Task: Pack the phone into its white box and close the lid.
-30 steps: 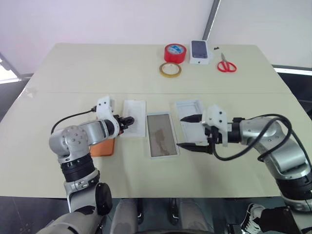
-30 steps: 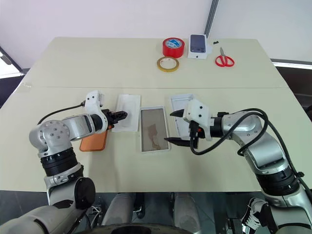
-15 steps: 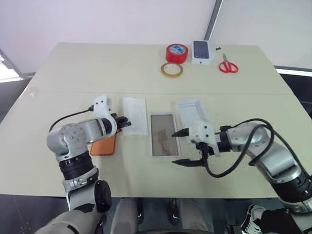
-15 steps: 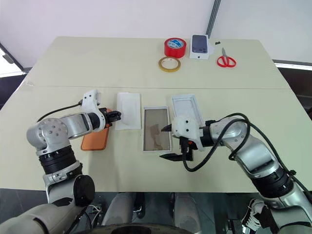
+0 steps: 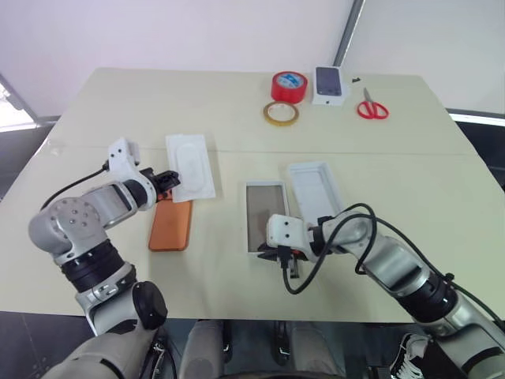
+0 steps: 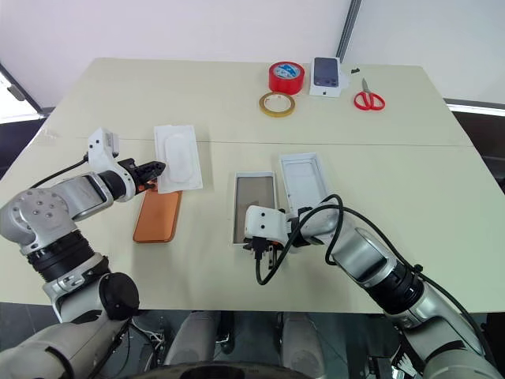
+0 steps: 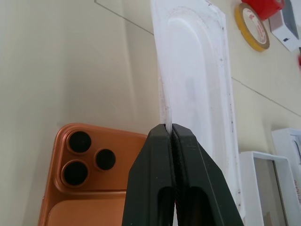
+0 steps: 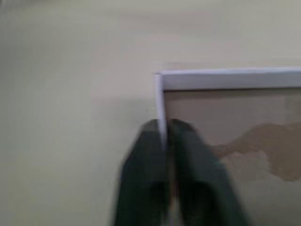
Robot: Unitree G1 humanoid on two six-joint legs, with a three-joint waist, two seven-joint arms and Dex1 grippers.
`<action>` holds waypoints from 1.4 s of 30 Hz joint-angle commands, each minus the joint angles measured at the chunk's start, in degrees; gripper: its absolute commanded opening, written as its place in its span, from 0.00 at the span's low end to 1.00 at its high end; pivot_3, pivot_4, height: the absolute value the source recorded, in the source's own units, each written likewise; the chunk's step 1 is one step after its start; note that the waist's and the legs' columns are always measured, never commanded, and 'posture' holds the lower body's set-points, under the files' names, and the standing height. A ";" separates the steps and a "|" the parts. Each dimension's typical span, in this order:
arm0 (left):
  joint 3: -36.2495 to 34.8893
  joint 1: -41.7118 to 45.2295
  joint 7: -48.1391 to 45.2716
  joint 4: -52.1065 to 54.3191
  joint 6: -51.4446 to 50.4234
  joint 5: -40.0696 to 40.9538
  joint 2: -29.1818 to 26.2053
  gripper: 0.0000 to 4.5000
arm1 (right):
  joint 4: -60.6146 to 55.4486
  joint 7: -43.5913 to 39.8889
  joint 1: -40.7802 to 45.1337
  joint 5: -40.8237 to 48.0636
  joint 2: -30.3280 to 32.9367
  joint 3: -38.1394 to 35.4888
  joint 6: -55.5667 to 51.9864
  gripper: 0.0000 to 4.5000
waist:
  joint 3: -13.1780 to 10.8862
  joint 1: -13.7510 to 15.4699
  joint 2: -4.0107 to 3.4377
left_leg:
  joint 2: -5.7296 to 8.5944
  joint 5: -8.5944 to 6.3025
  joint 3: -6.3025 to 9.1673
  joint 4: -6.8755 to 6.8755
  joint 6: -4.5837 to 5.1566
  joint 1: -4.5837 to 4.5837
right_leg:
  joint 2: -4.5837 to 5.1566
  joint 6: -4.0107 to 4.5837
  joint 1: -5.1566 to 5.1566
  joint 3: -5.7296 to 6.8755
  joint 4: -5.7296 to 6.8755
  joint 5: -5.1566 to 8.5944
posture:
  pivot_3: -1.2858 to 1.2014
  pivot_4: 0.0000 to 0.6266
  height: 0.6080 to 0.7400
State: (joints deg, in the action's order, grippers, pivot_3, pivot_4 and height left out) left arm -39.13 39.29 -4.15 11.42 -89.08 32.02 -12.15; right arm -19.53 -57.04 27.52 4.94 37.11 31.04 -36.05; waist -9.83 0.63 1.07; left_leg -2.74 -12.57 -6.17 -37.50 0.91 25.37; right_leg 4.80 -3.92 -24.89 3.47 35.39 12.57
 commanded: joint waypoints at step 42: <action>15.92 2.58 -0.80 -2.46 -0.82 -2.13 10.56 0.00 | 11.11 1.66 3.60 0.64 3.55 -20.22 8.35 0.62 | -0.02 -0.05 0.05 | 0.03 0.13 0.01 0.08 -0.20 -0.02 | -0.17 -0.07 -0.05 0.02 0.10 -0.03 | 0.52 0.24 1.00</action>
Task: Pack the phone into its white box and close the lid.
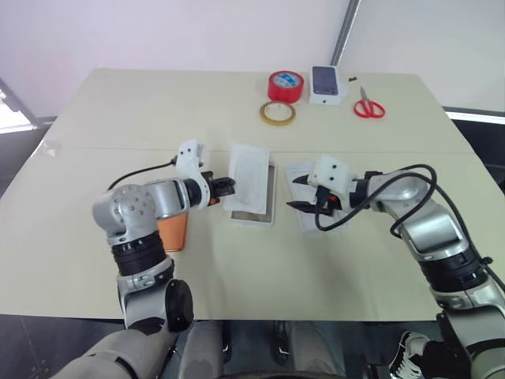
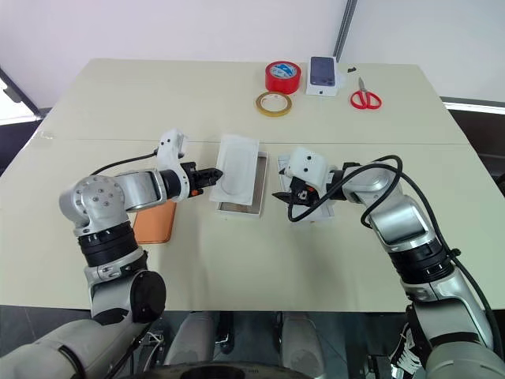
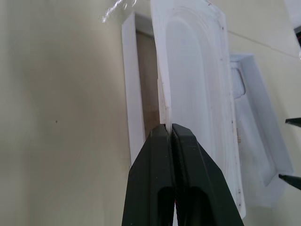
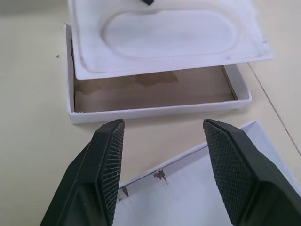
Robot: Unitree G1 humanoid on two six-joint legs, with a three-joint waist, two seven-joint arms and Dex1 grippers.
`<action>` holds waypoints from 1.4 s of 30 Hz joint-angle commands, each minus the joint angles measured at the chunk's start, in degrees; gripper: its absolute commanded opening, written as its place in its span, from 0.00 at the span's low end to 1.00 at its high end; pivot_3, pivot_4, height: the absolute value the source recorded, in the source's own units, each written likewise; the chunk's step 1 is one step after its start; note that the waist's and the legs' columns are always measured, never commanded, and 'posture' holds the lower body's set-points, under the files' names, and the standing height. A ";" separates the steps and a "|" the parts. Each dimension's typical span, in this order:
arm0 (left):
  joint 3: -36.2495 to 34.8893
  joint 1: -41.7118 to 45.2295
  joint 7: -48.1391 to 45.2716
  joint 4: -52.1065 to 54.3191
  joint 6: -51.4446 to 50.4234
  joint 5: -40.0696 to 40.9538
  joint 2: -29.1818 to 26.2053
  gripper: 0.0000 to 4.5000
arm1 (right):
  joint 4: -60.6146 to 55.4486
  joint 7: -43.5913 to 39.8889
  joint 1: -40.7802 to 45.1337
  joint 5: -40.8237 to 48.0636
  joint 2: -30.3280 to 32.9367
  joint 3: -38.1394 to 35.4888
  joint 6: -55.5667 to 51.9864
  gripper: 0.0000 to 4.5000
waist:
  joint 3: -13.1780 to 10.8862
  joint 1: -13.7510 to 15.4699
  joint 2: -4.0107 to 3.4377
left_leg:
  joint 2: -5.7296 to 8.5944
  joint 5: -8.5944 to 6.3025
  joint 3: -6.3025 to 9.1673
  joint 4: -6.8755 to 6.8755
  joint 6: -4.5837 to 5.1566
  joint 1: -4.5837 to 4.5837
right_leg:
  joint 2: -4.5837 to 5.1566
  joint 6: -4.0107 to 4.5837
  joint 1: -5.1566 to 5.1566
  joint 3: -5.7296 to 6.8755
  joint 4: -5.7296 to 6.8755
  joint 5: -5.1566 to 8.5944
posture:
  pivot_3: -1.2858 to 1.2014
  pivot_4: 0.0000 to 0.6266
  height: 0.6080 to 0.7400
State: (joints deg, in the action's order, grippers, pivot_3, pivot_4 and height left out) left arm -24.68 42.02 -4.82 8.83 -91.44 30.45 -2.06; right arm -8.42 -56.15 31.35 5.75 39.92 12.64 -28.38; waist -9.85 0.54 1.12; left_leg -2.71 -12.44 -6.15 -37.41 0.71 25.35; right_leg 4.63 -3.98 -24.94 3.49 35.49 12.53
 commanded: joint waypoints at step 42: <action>4.26 -16.60 -21.93 11.63 24.98 0.18 -27.62 1.00 | 16.09 18.64 16.76 -8.43 -20.61 8.31 -8.96 0.02 | 0.01 -1.76 -0.03 | -0.07 0.14 -0.06 0.20 -0.24 -0.01 | 0.09 -0.03 -0.42 -0.06 0.60 -0.03 | 0.52 0.24 1.00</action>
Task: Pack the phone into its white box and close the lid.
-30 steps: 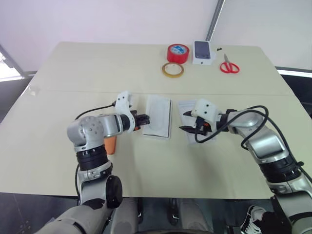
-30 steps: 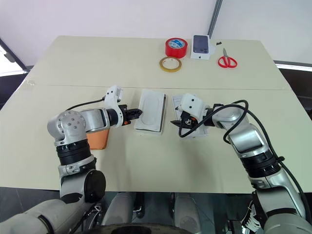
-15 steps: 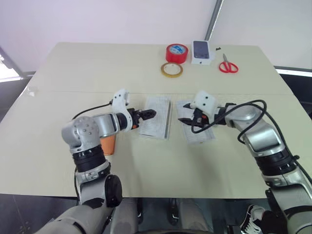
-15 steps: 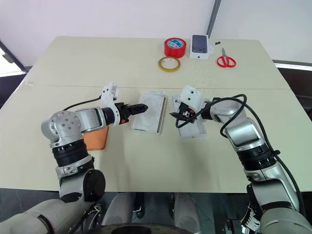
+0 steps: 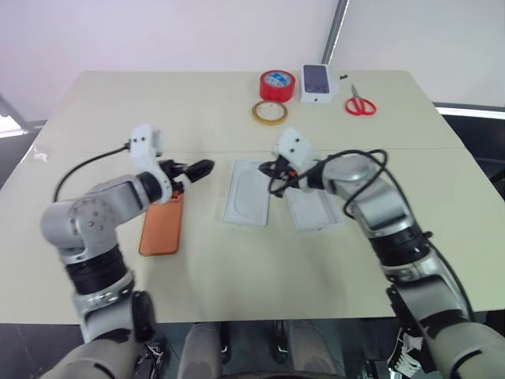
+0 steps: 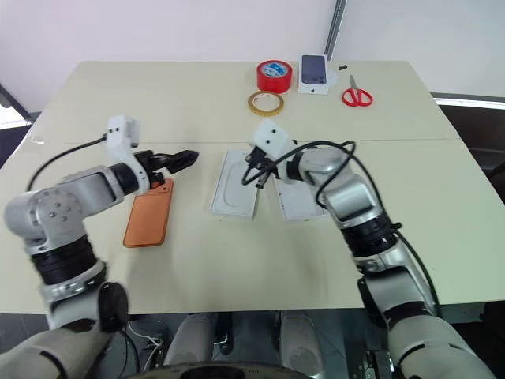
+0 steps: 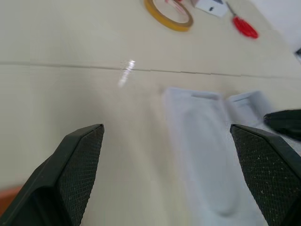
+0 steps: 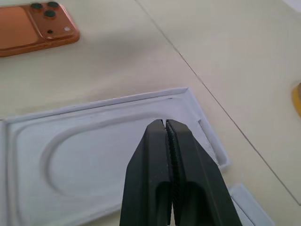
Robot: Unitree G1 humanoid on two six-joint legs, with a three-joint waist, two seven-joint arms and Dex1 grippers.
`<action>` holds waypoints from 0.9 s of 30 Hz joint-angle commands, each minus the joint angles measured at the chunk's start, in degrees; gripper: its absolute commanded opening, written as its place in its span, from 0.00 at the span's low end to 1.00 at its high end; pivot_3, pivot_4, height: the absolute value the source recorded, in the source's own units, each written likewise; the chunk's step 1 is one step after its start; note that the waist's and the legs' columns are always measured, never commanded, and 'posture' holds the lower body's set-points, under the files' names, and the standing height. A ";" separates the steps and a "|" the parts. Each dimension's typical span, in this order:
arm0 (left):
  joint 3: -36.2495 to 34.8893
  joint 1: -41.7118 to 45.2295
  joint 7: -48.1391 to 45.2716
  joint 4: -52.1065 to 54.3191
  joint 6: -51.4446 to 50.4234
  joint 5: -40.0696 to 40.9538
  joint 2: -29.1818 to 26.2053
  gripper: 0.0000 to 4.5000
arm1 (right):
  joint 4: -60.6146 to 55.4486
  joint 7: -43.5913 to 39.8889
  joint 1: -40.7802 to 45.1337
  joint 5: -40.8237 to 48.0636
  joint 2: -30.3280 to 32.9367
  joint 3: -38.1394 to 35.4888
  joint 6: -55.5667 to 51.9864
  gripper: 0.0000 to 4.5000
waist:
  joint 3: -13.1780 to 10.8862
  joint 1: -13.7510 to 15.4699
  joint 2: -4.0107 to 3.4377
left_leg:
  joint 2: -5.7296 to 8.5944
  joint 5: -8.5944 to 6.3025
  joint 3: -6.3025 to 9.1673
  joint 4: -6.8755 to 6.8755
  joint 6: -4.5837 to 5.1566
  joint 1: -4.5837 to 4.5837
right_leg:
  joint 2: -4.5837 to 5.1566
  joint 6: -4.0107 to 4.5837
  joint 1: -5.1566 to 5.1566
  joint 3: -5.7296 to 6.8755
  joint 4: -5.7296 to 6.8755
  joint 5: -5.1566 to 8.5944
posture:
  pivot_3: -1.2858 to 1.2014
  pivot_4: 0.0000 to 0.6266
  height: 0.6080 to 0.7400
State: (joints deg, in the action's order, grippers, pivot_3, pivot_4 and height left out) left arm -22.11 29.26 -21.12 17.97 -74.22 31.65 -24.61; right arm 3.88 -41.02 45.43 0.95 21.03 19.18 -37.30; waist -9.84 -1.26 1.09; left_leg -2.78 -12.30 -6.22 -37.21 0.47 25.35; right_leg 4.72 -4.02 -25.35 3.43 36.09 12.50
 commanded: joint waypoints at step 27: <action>-3.86 -22.53 -6.30 4.31 15.12 0.85 -13.61 1.00 | -1.43 -4.20 1.44 -3.15 -8.39 4.47 7.43 0.02 | -0.02 -0.11 -0.04 | -0.08 0.03 0.00 0.14 -0.10 0.08 | 0.16 0.13 -0.16 0.01 -0.02 0.07 | 0.52 0.24 1.00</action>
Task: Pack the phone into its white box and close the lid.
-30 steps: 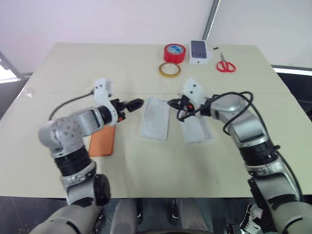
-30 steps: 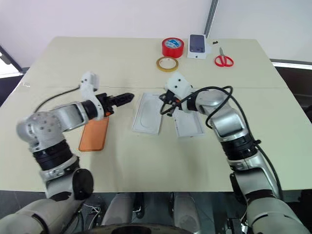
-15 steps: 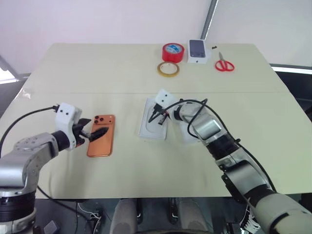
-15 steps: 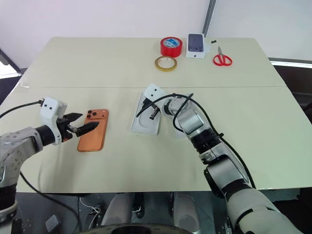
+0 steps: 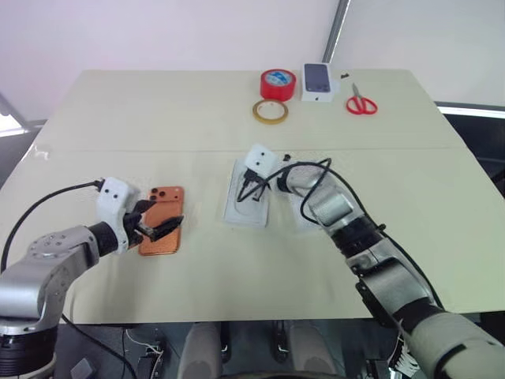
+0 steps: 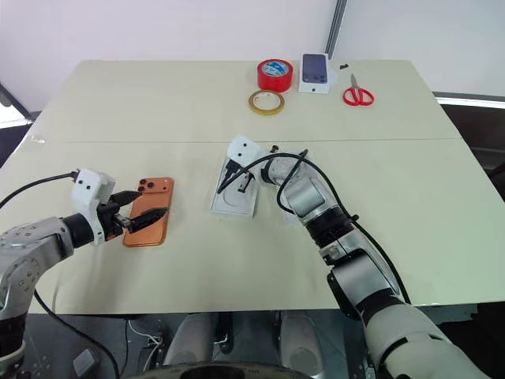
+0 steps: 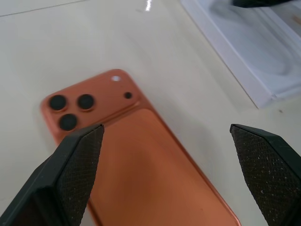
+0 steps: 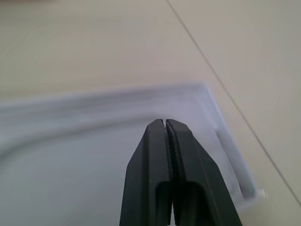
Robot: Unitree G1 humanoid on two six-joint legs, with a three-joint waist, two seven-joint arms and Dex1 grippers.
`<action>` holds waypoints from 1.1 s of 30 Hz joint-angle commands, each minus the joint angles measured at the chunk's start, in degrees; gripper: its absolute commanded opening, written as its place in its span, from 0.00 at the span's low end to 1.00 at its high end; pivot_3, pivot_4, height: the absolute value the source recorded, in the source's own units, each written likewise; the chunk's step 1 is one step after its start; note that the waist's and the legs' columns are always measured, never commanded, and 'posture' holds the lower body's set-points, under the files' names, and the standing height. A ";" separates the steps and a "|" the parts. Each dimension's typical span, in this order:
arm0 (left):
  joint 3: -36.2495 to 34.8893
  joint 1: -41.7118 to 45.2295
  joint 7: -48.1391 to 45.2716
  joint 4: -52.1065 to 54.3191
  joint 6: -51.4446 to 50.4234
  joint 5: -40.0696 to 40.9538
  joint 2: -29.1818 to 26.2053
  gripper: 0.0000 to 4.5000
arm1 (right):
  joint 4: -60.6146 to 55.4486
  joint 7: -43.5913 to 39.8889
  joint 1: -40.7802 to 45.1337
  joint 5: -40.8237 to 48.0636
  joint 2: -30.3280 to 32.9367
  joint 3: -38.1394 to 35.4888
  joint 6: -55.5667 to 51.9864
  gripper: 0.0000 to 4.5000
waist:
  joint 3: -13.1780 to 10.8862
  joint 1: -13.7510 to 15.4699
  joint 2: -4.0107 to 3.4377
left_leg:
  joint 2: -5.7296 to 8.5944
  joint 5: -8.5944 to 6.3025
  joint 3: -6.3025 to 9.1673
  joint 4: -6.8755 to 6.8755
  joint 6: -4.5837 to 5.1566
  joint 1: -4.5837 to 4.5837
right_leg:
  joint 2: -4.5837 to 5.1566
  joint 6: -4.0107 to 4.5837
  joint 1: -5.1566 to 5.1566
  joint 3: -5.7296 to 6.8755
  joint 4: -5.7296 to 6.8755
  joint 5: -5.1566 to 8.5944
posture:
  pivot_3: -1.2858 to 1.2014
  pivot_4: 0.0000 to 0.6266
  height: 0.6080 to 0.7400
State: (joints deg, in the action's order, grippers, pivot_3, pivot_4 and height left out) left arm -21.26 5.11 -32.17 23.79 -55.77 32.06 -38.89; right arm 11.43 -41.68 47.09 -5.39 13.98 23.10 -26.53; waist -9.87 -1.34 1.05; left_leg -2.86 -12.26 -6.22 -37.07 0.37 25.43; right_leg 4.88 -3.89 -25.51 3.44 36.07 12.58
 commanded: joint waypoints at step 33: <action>-9.12 7.83 16.31 3.43 -36.73 9.93 17.69 1.00 | 6.51 -3.02 2.99 -8.59 -14.88 18.96 -1.60 0.02 | 0.28 0.26 0.06 | 0.10 -0.10 0.09 -0.01 -0.22 -0.09 | 0.23 0.03 0.11 0.03 0.01 0.00 | 0.52 0.24 1.00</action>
State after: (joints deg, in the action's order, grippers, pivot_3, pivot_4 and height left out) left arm -32.61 13.97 -14.98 27.63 -89.74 38.25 -23.03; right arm 17.57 -45.26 49.56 -13.40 0.47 42.45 -29.00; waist -9.59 -1.08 1.11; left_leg -2.77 -12.37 -6.13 -37.06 0.15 25.33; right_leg 5.12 -3.86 -25.41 3.47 36.07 12.58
